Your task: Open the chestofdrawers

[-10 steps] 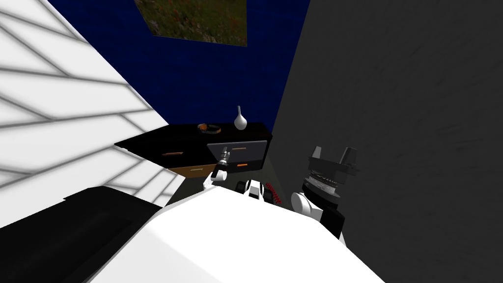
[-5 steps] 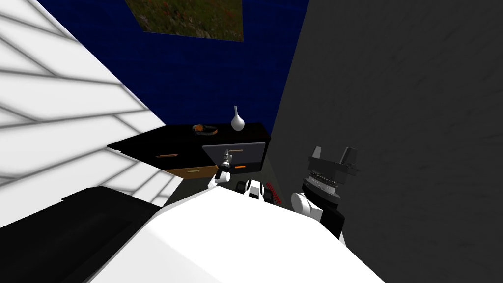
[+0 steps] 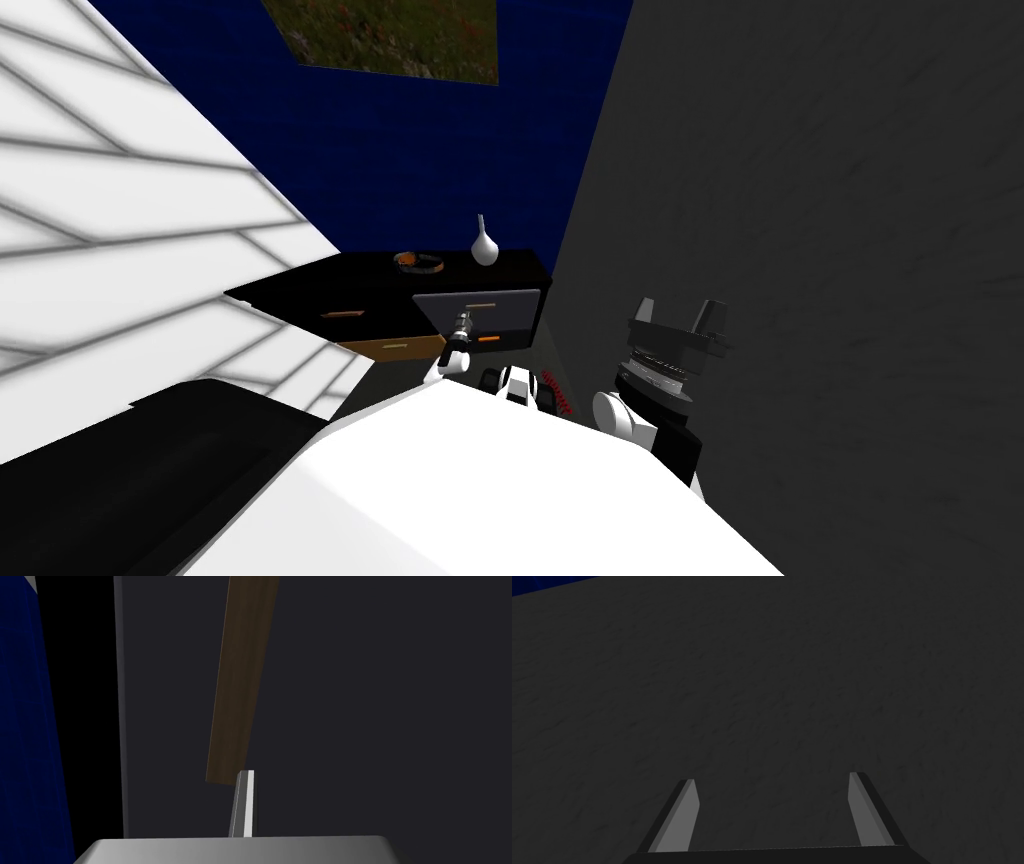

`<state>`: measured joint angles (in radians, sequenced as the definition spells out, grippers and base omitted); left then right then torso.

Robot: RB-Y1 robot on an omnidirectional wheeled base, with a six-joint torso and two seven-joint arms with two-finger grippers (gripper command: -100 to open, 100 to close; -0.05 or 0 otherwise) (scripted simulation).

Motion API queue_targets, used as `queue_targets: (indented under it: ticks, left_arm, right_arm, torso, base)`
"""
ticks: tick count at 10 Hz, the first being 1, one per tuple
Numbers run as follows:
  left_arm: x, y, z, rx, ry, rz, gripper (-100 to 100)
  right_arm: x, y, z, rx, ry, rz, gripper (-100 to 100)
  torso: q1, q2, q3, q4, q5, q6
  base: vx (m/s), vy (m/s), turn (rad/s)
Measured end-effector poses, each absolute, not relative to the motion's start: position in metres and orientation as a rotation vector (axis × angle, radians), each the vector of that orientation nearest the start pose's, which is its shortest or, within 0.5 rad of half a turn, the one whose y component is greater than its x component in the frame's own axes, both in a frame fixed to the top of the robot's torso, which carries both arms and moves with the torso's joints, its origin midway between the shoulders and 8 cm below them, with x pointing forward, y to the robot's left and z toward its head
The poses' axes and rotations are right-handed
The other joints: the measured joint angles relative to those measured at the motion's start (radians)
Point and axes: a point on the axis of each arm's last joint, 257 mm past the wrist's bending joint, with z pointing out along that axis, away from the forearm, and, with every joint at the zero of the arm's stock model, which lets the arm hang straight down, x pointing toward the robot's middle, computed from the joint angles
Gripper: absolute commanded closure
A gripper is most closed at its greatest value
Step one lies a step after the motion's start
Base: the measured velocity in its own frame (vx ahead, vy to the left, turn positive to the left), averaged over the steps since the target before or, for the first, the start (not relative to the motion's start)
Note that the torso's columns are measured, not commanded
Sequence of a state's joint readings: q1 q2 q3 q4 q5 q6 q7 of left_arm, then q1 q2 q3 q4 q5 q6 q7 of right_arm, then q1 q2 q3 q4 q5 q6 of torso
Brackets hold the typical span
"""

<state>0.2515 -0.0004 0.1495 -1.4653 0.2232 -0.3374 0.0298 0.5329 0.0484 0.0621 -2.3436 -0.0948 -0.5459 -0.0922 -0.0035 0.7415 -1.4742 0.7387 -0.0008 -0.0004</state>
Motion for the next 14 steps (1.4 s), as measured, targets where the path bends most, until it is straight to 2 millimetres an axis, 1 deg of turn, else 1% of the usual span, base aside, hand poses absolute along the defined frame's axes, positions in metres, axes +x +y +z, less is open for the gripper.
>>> queue_targets:
  ticks: [2,3,4,7,9,12,14]
  left_arm:
    - [0.426,0.356,-0.308,-1.453,0.879,-1.139,100]
    - [0.423,0.353,-0.308,-1.452,0.886,-1.145,100]
    - [0.423,0.353,-0.308,-1.453,0.887,-1.146,-100]
    - [0.424,0.369,-0.300,-1.402,0.932,-1.120,-100]
    - [0.425,0.378,-0.294,-1.374,0.956,-1.105,-100]
    - [0.432,0.382,-0.287,-1.381,0.954,-1.106,-100]
    - [0.435,0.373,-0.291,-1.423,0.926,-1.124,-100]
  right_arm:
    - [0.321,-0.278,0.050,0.722,0.423,1.509,0]
    - [0.321,-0.278,0.050,0.722,0.423,1.509,0]
    - [0.321,-0.278,0.050,0.722,0.423,1.509,0]
    - [0.321,-0.278,0.050,0.722,0.423,1.509,0]
    - [0.321,-0.278,0.050,0.722,0.423,1.509,0]
    - [0.321,-0.278,0.050,0.722,0.424,1.509,0]
    - [0.321,-0.278,0.050,0.722,0.423,1.509,0]
  torso:
    - [0.002,0.002,0.002,0.001,0.000,0.001]
    - [0.004,-0.001,0.000,0.000,0.001,0.000]
    - [0.007,-0.009,-0.005,-0.002,0.002,0.001]
    - [0.005,-0.007,-0.004,-0.002,0.001,0.000]
    - [0.003,-0.004,-0.002,-0.001,0.001,0.000]
    - [0.003,-0.007,-0.004,-0.002,0.001,0.000]
    - [0.003,0.000,0.000,0.000,0.001,0.000]
  base:
    - [-0.183,-0.091,0.079]
    - [-0.075,-0.040,0.019]
    - [-0.011,-0.009,-0.006]
    - [0.030,0.008,0.001]
    - [0.084,0.027,-0.001]
    - [0.162,0.040,-0.005]
    - [0.072,0.017,-0.002]
